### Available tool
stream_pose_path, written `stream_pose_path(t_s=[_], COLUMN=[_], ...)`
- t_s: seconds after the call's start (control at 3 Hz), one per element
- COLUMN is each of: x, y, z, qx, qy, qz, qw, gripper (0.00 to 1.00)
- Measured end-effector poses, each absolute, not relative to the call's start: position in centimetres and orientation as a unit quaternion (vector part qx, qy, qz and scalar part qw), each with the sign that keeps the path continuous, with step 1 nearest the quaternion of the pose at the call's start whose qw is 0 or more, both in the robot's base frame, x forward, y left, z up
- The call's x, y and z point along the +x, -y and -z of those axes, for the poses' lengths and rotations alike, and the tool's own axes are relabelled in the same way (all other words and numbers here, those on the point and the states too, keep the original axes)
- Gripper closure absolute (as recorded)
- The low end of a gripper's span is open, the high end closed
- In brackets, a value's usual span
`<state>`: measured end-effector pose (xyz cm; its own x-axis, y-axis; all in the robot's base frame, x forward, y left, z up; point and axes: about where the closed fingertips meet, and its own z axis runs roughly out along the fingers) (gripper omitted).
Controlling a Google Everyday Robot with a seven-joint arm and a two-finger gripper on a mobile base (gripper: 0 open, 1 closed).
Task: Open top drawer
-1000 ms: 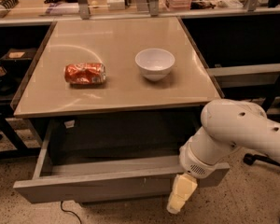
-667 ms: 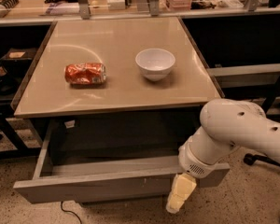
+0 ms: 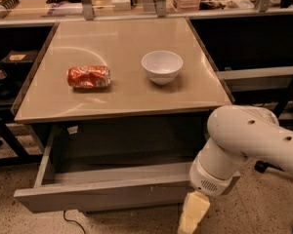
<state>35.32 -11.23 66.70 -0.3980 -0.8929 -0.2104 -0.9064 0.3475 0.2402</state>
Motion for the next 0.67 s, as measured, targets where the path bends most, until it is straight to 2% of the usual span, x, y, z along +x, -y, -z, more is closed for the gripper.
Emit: stream_pose_path(t_s=[0.67], x=[29.0], y=[13.3], z=[-68.8], qx=[-0.503], qy=[-0.847], qz=[-0.170], qw=[-0.017], gripper=[0.00])
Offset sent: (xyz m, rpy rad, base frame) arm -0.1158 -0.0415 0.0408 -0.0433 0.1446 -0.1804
